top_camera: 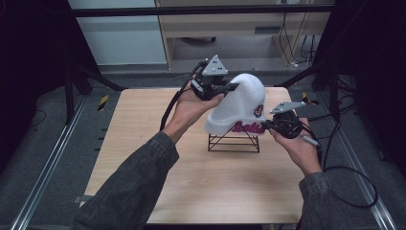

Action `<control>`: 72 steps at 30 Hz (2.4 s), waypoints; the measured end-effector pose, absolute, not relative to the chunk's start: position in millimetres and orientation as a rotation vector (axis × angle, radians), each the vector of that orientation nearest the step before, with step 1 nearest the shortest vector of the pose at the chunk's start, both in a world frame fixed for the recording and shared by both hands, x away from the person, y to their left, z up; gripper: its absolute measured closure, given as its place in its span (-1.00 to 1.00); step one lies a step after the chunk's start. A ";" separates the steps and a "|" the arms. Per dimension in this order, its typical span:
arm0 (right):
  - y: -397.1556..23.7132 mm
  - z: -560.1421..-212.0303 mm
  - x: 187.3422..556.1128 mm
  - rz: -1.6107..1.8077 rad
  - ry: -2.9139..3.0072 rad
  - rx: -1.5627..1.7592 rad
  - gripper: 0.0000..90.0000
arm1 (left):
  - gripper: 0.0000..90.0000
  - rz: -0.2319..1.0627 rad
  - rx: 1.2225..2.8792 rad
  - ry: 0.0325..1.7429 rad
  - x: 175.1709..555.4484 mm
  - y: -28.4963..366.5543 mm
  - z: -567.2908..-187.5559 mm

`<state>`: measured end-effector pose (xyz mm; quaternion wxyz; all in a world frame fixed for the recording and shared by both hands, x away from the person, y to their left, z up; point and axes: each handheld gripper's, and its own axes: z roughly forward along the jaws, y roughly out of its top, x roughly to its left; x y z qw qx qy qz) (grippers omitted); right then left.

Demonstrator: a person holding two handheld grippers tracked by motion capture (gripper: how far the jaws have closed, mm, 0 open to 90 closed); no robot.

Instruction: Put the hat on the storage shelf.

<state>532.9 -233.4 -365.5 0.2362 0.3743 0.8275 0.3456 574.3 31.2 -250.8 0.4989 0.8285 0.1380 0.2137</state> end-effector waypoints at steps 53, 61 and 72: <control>-229.5 -423.7 541.0 0.805 2.354 1.094 0.83 | 0.84 0.441 2.119 0.393 579.5 46.2 -317.2; -232.7 -425.7 537.4 0.812 2.334 1.119 0.70 | 0.82 0.426 2.137 0.391 578.8 45.3 -323.9; -241.6 -422.3 529.6 0.851 2.289 1.152 0.58 | 0.57 0.446 2.138 0.394 574.2 42.6 -326.2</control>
